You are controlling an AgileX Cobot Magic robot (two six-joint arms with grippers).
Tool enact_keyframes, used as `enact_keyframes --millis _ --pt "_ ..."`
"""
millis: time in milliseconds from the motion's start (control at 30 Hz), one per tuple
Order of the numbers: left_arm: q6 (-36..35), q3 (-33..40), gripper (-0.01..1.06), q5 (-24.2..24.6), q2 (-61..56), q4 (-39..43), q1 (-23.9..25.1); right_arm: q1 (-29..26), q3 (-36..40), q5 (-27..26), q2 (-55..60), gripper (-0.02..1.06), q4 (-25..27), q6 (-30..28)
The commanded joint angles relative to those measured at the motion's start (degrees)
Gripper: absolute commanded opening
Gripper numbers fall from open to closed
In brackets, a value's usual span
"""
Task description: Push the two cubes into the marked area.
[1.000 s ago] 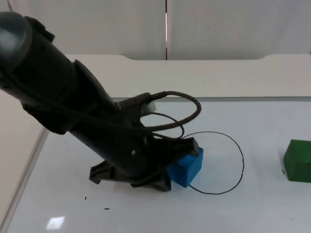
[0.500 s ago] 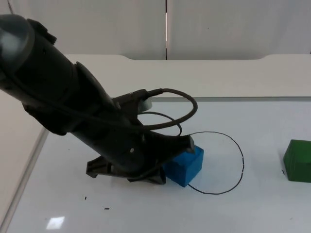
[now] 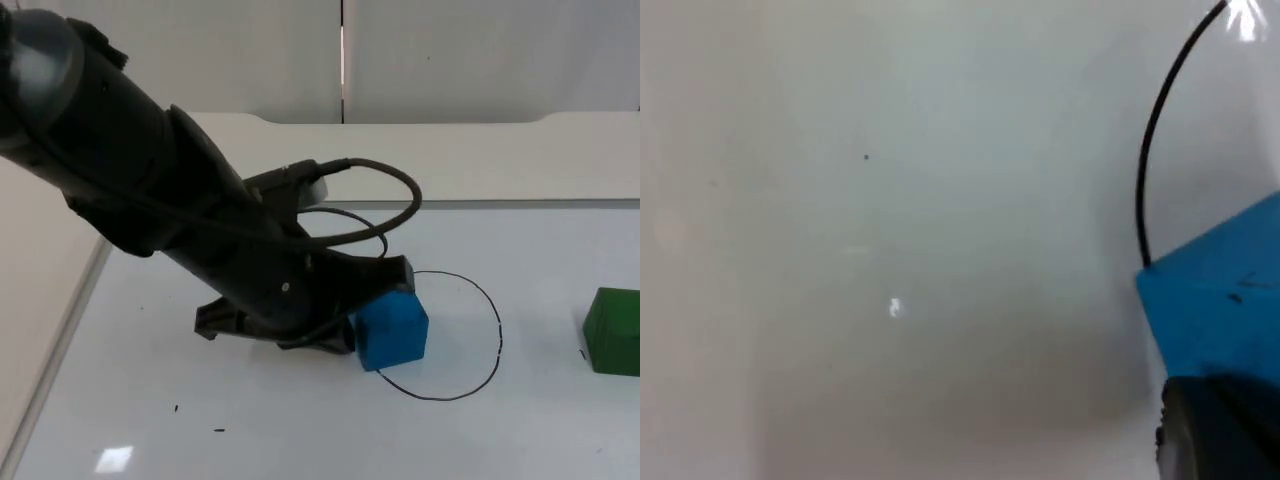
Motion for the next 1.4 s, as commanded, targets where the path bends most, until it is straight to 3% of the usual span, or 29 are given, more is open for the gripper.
enact_keyframes --millis 0,700,1367 --pt "0.35 -0.25 0.00 -0.02 0.95 0.10 -0.28 -0.33 0.43 -0.17 -0.22 1.05 0.35 -0.47" --pt "0.51 -2.96 0.00 3.00 1.68 0.22 -0.97 -0.33 0.43 -0.17 -0.22 1.05 0.35 -0.47" --pt "1.00 -4.28 0.00 2.21 1.68 0.56 -0.97 -0.33 0.43 -0.17 -0.22 1.05 0.35 -0.47"
